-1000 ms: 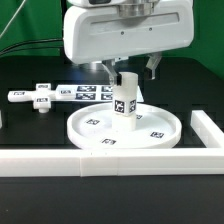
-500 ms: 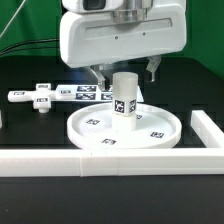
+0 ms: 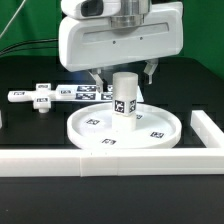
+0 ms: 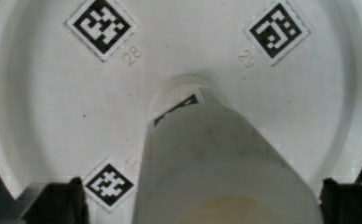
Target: Assemble round table
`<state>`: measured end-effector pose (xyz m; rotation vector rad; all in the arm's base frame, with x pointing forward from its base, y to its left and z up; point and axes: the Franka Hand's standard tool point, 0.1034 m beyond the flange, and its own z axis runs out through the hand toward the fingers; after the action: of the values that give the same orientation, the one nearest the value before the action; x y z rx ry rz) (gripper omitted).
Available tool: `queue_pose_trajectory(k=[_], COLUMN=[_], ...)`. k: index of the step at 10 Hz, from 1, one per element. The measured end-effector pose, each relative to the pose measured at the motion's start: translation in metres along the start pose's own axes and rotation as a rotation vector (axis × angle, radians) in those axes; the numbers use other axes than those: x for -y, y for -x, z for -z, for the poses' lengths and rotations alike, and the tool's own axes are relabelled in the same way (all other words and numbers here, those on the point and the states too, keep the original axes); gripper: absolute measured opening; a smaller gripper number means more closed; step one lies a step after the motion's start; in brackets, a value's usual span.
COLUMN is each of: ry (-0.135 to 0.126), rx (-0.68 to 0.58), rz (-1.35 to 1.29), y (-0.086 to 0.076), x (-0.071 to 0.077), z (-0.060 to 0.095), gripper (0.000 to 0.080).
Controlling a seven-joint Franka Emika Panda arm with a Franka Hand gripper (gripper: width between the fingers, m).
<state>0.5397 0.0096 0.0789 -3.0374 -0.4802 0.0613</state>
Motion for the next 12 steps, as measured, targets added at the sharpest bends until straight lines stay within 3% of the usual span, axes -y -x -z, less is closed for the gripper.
queue_pose_trajectory(k=[2,3,4,5,9,12], ry=[-0.001,-0.001,-0.001,-0.001,-0.001,-0.026], rx=[0.002,0.002,0.002,0.002,0.002,0.001], rz=[0.0,0.0,0.003,0.006,-0.009,-0.342], y=[0.0,0.0,0.0,0.0,0.0,-0.01], x=[0.0,0.0,0.0,0.0,0.0,0.006], z=[-0.001,-0.001,-0.001,-0.001,-0.001,-0.002], gripper=[0.0649,0.051,0.051,0.0405,0.0406,0.0407])
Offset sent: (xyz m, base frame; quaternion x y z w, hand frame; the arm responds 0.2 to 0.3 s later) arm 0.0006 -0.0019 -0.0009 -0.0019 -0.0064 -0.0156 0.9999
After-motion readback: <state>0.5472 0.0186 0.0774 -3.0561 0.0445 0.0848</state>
